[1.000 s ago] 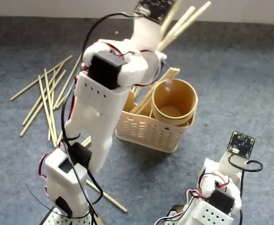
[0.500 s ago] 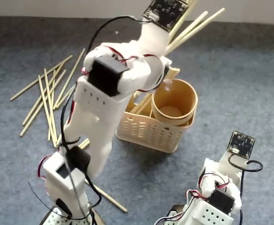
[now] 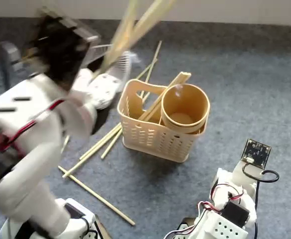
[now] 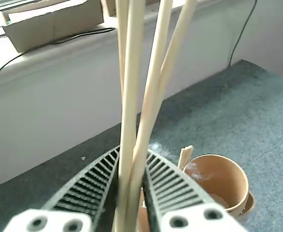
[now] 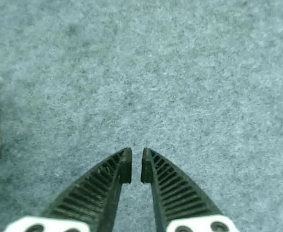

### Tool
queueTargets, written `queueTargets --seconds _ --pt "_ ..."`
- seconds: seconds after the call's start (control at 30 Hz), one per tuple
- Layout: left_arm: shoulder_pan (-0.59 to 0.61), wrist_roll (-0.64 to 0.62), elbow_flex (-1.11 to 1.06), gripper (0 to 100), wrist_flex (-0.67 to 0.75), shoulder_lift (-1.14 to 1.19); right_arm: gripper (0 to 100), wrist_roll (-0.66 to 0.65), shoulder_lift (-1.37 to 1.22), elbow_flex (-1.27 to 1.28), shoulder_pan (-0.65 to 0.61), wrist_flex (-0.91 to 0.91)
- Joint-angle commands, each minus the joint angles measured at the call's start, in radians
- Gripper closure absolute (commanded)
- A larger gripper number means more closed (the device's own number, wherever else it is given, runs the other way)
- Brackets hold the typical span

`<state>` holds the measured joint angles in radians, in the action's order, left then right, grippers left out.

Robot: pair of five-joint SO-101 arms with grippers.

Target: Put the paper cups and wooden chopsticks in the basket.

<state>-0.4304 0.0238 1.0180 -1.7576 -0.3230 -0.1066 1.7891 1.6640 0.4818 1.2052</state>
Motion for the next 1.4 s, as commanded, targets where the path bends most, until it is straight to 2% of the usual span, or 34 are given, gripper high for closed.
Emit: queueTargets --seconds 0.0,0.07,0.17,0.3,0.5,0.6,0.8,1.1,1.37 --pt "0.025 0.035 -0.237 100 -0.003 -0.18 94.3 -0.006 0.004 0.15 -0.001 0.007" --pt "0.027 0.054 -0.404 100 0.018 -0.289 94.3 -0.006 0.004 0.15 -0.001 0.007" --pt "0.031 0.054 -0.685 100 0.19 -0.412 94.3 -0.006 0.004 0.15 -0.001 0.007" --pt "0.031 0.048 -0.992 100 0.414 -0.446 94.3 -0.006 0.004 0.15 -0.001 0.007" --pt "0.028 0.051 -1.254 100 0.789 -0.41 94.3 -0.006 0.004 0.15 -0.001 0.007" --pt "0.028 0.051 -1.317 100 0.895 -0.332 94.3 -0.006 0.004 0.15 -0.001 0.007" --pt "0.013 0.048 -1.331 100 0.967 -0.286 94.3 -0.006 0.004 0.15 -0.001 0.007" --pt "-0.008 0.046 -1.184 100 0.924 -0.277 94.3 -0.006 0.004 0.15 -0.001 0.007" --pt "-0.091 0.037 -1.211 100 0.965 -0.277 94.3 -0.006 0.004 0.15 -0.001 0.007"
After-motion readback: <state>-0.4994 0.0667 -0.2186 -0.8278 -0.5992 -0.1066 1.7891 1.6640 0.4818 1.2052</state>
